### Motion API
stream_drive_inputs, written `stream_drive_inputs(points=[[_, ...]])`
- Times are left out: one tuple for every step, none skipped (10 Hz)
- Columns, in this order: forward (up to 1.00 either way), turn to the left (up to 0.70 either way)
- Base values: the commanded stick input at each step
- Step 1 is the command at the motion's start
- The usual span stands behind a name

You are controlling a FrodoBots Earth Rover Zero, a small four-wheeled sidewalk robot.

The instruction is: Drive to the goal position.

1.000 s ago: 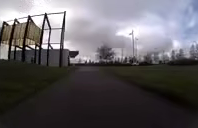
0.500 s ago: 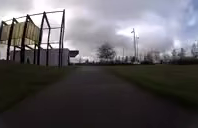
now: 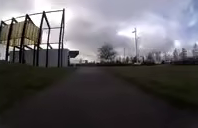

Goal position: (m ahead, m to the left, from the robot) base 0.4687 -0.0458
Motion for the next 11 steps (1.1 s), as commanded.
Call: stream_drive_inputs(points=[[1.0,0.2],[1.0,0.13],[1.0,0.07],[1.0,0.0],[1.0,0.0],[1.0,0.0],[1.0,0.0],[1.0,0.0],[1.0,0.0],[1.0,0.0],[1.0,0.0]])
